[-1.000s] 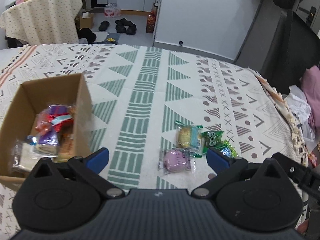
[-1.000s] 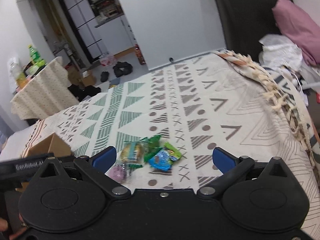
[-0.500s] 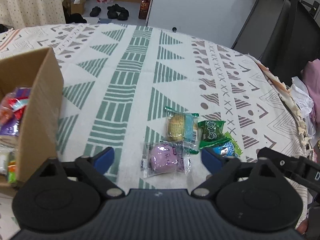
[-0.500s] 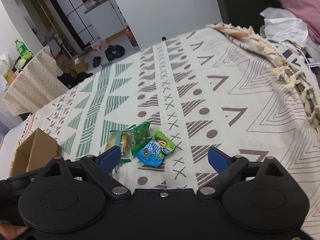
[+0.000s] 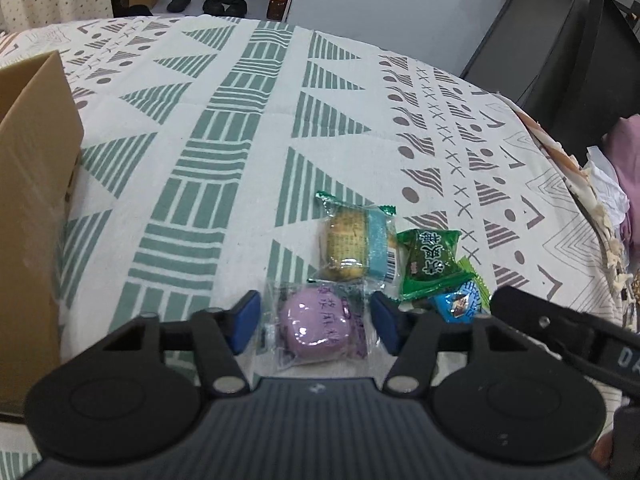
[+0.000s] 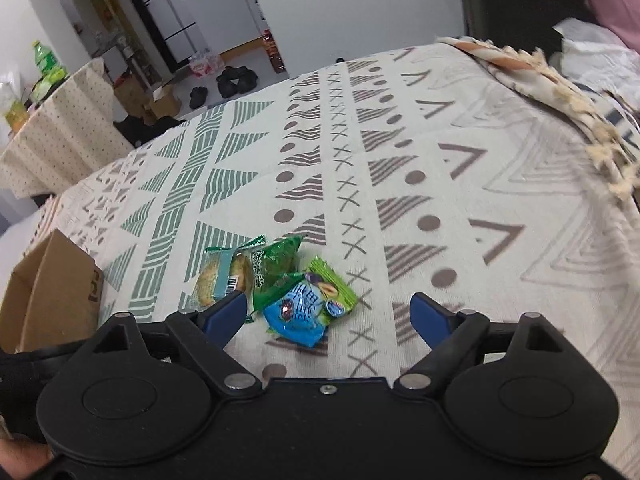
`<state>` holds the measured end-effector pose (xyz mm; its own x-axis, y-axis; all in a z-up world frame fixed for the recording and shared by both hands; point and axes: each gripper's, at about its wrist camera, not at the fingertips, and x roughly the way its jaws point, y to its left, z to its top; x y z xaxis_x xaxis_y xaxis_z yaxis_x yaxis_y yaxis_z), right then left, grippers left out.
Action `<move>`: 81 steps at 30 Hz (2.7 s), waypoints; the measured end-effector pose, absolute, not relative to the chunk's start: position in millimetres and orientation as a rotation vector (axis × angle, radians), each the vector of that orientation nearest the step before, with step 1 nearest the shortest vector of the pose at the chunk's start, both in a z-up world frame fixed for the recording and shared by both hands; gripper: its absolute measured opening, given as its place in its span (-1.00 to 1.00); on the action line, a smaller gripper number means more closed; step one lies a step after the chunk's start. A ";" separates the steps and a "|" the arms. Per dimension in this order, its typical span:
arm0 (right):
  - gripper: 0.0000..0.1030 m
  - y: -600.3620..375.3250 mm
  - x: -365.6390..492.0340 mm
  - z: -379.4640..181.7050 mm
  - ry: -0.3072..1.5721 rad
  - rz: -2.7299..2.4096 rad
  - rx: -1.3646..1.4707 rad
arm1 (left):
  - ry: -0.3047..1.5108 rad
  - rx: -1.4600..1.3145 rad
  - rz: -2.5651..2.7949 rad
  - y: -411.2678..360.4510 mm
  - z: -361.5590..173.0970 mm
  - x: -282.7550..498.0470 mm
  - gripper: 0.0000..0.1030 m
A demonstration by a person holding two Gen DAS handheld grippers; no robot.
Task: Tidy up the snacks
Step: 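Grasp the purple round pack with the left tool while the right grasps the blue candy, then carry both snacks over the cardboard box and open both tools to drop them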
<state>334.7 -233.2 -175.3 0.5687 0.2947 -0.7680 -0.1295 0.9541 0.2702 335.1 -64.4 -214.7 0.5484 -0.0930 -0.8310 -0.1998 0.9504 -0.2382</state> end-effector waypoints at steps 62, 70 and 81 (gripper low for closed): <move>-0.46 -136.3 274.3 -77.6 0.622 0.555 0.034 | 0.726 -0.388 0.254 46.0 -77.1 249.6 -0.29; -0.46 -117.5 270.8 -62.8 0.594 0.598 0.074 | 0.708 -0.395 0.308 74.1 -73.1 233.7 -0.30; -0.46 -76.7 257.8 -56.5 0.559 0.639 0.064 | 0.702 -0.430 0.373 122.0 -77.8 221.6 -0.29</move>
